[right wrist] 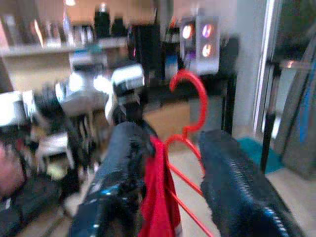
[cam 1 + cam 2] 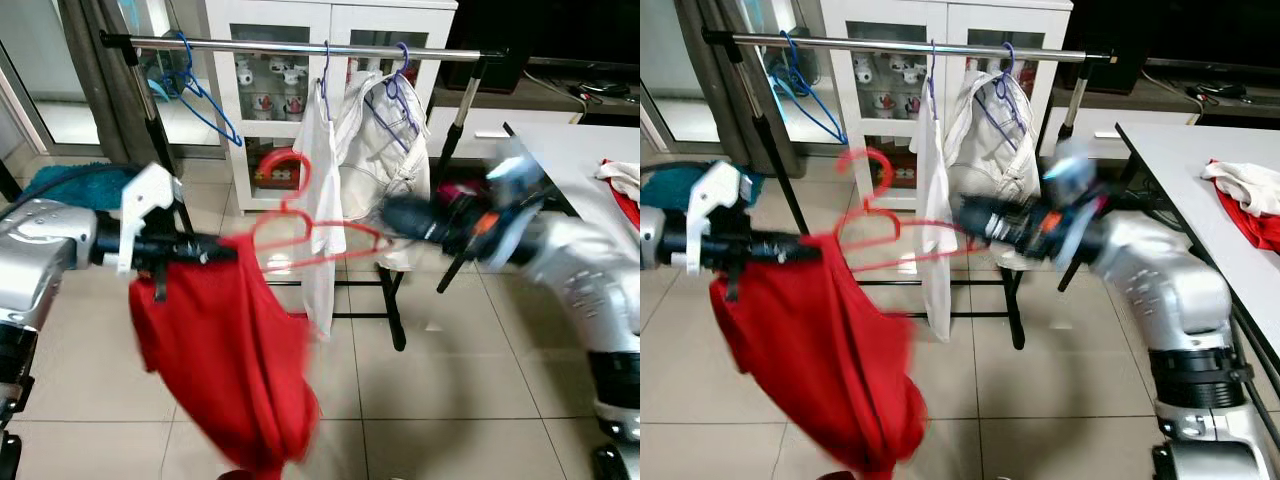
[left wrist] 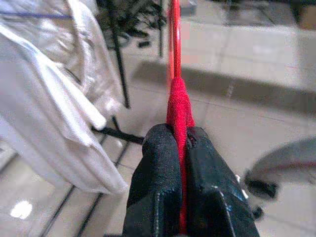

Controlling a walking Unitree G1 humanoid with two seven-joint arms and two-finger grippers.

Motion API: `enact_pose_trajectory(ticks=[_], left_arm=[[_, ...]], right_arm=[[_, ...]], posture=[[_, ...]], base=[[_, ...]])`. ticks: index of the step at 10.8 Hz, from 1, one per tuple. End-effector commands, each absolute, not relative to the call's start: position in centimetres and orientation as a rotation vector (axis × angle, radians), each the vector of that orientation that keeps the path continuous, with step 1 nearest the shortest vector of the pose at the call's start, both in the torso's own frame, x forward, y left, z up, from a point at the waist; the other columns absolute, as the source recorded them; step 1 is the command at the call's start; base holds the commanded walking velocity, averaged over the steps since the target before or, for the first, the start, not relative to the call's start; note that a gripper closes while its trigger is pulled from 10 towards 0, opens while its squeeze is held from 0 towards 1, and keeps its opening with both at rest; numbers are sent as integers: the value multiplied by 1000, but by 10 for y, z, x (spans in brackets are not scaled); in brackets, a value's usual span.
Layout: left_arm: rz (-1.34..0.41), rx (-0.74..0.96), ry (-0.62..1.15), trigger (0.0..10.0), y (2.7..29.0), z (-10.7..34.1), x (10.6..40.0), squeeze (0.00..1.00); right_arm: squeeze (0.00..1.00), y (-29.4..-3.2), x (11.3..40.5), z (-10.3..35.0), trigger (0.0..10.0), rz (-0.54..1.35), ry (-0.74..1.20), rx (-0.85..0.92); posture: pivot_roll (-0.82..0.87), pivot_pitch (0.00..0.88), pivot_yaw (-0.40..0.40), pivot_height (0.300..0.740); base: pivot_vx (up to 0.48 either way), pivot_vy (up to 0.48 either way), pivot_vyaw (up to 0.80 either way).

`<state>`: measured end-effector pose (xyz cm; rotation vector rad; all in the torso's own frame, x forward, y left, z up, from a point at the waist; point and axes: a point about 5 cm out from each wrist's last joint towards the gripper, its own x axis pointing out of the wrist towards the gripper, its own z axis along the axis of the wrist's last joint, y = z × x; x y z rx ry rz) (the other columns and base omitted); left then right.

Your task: Hang hanger

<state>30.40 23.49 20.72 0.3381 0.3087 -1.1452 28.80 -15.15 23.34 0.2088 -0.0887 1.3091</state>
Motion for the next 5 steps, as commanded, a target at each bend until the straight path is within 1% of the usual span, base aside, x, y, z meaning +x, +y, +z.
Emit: enact_pose_trajectory(ticks=[1, 2, 4, 5], left_arm=[[-1114, 344, 238, 0, 234, 218, 308, 0], [-1124, 317, 166, 0, 230, 227, 310, 0], [-1183, 298, 121, 0, 227, 240, 308, 0], [-1228, 270, 90, 0, 228, 252, 303, 0]], right_arm=[[1000, -147, 280, 244, 10000, 1341, -127, 225], [1000, -125, 262, 231, 10000, 1412, -70, 193], [1000, -103, 258, 215, 10000, 1385, -52, 129], [1000, -89, 260, 213, 10000, 1333, -85, 54]], posture=[[-46, 0, -11, 740], [-49, 0, -8, 740], [-48, 0, 1, 740], [-46, 0, 7, 740]], base=[[0, 0, 0], [0, 0, 0], [0, 0, 0], [0, 0, 0]])
